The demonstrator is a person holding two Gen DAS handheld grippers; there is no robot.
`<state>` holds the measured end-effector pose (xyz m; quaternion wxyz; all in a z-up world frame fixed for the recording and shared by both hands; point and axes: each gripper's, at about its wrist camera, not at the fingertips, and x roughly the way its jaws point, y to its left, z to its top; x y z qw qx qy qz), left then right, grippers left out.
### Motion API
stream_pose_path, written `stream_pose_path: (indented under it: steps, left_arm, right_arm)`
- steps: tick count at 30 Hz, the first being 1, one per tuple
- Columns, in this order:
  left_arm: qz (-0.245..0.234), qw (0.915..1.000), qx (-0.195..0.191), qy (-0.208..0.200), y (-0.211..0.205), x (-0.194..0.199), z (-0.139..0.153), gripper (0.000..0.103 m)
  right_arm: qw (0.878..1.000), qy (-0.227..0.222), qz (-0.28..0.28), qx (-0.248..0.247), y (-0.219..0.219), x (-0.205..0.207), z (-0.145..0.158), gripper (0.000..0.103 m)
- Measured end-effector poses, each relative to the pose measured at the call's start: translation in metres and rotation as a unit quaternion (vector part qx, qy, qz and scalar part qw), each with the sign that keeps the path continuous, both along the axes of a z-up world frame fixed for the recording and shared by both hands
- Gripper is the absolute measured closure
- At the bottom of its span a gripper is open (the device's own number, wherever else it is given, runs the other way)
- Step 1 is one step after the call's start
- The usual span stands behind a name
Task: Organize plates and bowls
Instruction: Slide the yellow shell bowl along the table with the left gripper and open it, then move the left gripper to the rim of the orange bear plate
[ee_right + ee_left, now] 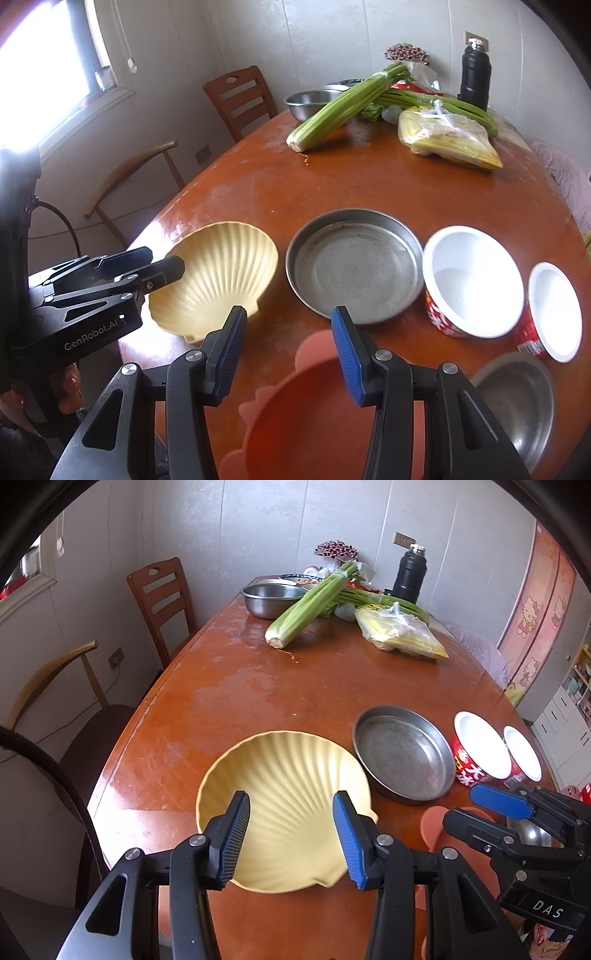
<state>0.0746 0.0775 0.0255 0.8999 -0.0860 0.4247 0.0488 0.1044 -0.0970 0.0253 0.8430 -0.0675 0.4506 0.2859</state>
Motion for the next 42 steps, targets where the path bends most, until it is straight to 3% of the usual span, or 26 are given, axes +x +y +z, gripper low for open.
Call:
stream_pose_path:
  steps: [27, 42]
  left_arm:
    - [-0.087, 0.9960, -0.007, 0.021, -0.087, -0.023, -0.017, 0.056]
    - [-0.125, 0.9912, -0.009, 0.043, -0.110, -0.024, -0.031, 0.056]
  right_arm:
    - [0.999, -0.002, -0.037, -0.009, -0.079, -0.074, -0.008, 0.053]
    - [0.997, 0.031, -0.073, -0.016, -0.111, -0.094, -0.029, 0.053]
